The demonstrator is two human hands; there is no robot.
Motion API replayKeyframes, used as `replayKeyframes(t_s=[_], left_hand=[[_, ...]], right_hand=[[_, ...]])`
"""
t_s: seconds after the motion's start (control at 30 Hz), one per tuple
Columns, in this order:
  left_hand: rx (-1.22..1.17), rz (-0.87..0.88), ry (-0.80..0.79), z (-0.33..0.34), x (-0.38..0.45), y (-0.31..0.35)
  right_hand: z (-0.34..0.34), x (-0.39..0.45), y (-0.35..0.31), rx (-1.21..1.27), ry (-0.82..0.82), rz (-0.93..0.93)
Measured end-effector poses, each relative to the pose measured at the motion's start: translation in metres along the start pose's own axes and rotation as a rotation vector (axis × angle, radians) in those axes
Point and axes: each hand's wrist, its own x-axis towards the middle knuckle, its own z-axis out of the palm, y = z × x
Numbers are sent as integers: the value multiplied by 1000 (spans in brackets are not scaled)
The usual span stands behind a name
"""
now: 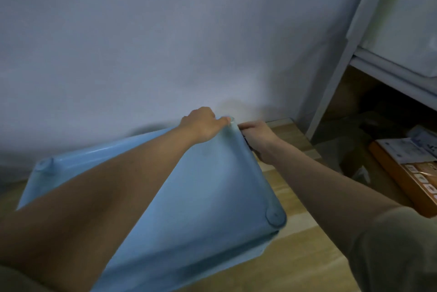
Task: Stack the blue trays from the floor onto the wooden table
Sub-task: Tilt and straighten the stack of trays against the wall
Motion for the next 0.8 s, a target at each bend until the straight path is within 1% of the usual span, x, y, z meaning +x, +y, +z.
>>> replayKeyframes(t_s=[0.07,0.13,0.23,0.37,0.43,0.5,0.57,0.6,0.7,0.77,0.8], left_hand=[[-29,-11,-32,4,14,3],[-11,-30,-84,8,25,6],[129,-49,-94,12,34,13],[209,-48,-44,19,37,23],[225,-32,29,13,35,29],[211,-27,114,-1,34,32],[176,-41,146,-13,34,28],[164,-47,134,-15,34,25],[136,-37,19,-5,30,15],[114,8,-10,4,25,11],[108,27,0,5,21,8]], right_hand=[[-2,5,5,-43,-41,12],[-3,11,9,-114,-85,67],[-2,16,7,-155,-57,135],[-2,12,3,-218,-61,188],[-3,13,3,-243,-54,217],[0,17,-1,-232,-40,223],[5,15,-7,-221,-40,214],[5,15,-9,-236,-40,217],[1,7,-7,-267,-15,243],[-3,0,-2,-211,54,228],[-4,-3,0,-151,99,204]])
